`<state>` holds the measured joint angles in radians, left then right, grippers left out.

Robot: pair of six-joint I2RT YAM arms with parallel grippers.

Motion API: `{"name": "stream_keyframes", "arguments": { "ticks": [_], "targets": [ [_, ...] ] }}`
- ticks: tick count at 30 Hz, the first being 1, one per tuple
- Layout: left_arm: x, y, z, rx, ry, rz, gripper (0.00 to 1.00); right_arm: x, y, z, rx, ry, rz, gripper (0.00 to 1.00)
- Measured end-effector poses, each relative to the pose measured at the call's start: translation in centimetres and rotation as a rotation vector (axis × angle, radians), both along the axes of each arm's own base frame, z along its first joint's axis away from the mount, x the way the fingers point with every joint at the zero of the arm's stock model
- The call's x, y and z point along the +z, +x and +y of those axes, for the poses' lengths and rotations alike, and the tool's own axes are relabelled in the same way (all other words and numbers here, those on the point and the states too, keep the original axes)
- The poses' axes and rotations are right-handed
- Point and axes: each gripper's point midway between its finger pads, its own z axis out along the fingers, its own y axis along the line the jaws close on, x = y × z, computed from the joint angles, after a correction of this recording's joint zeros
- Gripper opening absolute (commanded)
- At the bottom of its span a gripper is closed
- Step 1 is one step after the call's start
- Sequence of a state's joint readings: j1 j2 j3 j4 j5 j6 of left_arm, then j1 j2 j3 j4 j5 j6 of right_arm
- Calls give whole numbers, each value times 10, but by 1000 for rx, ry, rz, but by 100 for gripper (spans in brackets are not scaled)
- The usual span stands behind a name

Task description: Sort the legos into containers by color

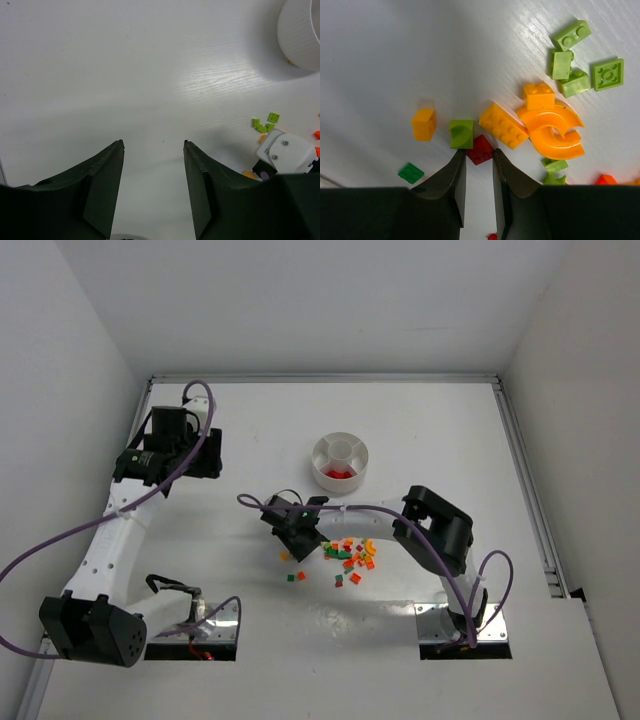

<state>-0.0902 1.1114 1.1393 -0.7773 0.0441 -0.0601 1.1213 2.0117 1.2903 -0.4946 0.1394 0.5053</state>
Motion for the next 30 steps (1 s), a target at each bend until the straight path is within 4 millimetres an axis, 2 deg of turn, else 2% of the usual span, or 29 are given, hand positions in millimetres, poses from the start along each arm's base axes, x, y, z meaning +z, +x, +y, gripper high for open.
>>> {"name": "stream_keyframes", "arguments": {
  "ticks": [2,3,6,8,9,14,17,25,30],
  "targets": [
    [-1,1,-1,-2,-2,4,57,0,1,0,5,-2,-4,2],
    [-1,1,-1,-3,-3,5,57,0,1,0,7,-3,-6,0],
    [0,2,-3,-13,-12,-1,57,4,3,-3,34,-11,-28,0],
    [1,3,-5,-19,-18,-8,57,13,3,-8,64,-6,-45,0],
    [2,4,-5,-21,-21,-12,57,24,4,-9,83,8,-63,0],
    [-3,10,-9,-32,-31,1,57,104,29,0,123,143,-241,0],
    [-4,16,-10,-33,-30,12,57,129,49,-2,98,170,-326,0],
    [12,33,-16,-45,-35,-23,57,128,105,-57,-50,80,-342,0],
    [12,41,-17,-38,-40,-26,57,142,132,-68,-112,77,-358,0]
  ]
}}
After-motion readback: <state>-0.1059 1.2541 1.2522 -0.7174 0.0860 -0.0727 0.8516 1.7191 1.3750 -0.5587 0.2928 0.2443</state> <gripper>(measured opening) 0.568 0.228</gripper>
